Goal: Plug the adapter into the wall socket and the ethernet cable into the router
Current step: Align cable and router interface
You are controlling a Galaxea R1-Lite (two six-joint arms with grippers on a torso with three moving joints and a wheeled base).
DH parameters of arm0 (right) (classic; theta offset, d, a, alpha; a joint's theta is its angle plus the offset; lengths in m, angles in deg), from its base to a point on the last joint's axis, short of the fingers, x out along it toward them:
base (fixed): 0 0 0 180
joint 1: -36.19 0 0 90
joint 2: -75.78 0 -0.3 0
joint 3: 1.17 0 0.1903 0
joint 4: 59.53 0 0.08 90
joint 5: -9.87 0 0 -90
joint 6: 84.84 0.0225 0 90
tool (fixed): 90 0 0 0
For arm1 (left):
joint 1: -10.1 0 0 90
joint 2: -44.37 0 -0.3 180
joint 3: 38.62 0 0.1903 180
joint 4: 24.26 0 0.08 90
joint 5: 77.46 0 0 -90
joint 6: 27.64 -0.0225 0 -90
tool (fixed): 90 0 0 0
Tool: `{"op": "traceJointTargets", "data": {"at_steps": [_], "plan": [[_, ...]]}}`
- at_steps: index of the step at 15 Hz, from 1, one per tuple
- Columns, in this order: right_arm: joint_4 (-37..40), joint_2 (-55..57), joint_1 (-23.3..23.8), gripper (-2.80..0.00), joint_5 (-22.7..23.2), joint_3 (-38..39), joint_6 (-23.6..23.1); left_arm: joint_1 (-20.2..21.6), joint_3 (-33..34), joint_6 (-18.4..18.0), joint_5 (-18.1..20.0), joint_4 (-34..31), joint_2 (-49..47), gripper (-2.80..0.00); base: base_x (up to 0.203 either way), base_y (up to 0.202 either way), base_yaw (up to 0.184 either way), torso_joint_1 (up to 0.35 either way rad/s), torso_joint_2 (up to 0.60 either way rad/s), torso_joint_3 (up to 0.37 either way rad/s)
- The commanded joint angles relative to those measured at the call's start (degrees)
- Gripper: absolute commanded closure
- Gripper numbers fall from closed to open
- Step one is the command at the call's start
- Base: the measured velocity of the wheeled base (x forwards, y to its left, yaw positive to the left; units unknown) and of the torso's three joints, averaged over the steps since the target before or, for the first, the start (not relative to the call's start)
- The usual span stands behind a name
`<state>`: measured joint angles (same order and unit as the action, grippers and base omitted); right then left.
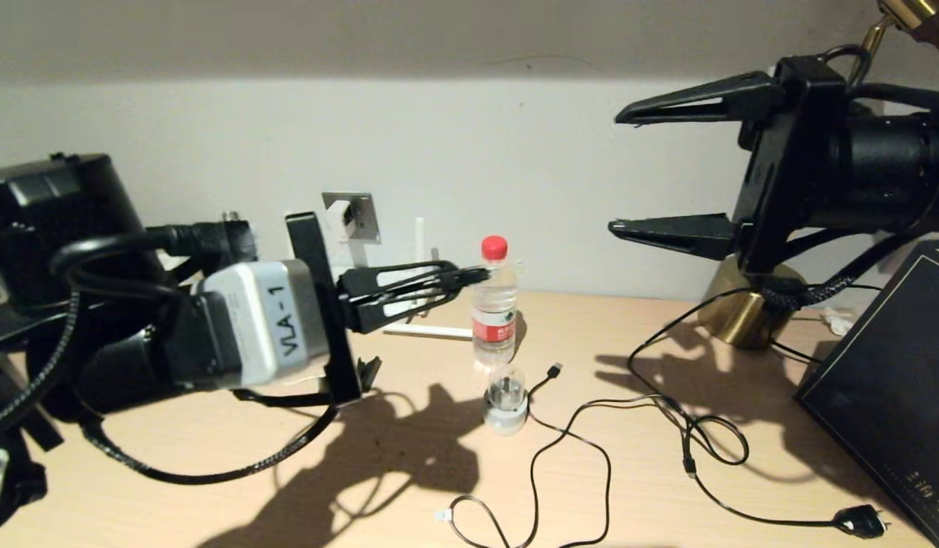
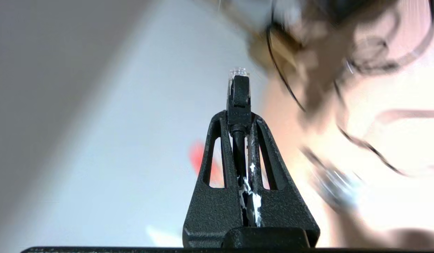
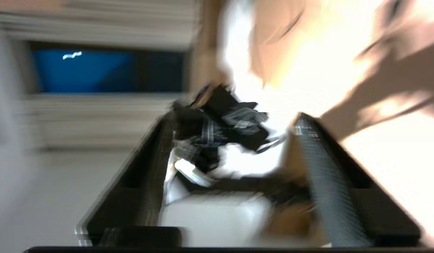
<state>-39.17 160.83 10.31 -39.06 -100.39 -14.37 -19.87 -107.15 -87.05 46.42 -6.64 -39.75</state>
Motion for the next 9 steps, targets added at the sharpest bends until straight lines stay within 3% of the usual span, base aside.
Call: {"op": "traceJointTargets", "data": {"at_steps": [1, 3, 5, 7, 8, 9], "plan": [[2.6, -5.6, 1.4, 0.00, -9.5, 4.0, -16.7, 6.5, 5.1, 14.8, 0.2, 0.2, 1.2, 0.00, 0.000, 0.000, 0.000, 0.000, 0.00, 0.000], [6.6, -11.9, 0.4, 0.00, -21.6, 9.6, -32.1, 10.2, 7.1, 29.2, 0.1, 0.2, 1.6, 0.00, 0.000, 0.000, 0.000, 0.000, 0.00, 0.000], [8.1, -19.6, -0.7, 0.00, -31.0, 14.1, -41.3, 12.6, 8.5, 45.4, -0.7, 0.2, 3.5, 0.00, 0.000, 0.000, 0.000, 0.000, 0.00, 0.000], [8.6, -28.3, -0.8, 0.00, -40.6, 18.5, -46.0, 13.6, 9.9, 60.6, -5.7, -0.2, 7.4, 0.00, 0.000, 0.000, 0.000, 0.000, 0.00, 0.000], [8.7, -32.5, -0.3, 0.00, -44.4, 22.5, -47.3, 13.8, 11.4, 65.6, -8.6, -0.5, 9.6, 0.00, 0.000, 0.000, 0.000, 0.000, 0.00, 0.000], [8.7, -35.9, 2.4, 0.00, -46.7, 27.0, -48.7, 13.9, 13.9, 67.8, -10.4, -1.1, 11.7, 0.00, 0.000, 0.000, 0.000, 0.000, 0.00, 0.000]]}}
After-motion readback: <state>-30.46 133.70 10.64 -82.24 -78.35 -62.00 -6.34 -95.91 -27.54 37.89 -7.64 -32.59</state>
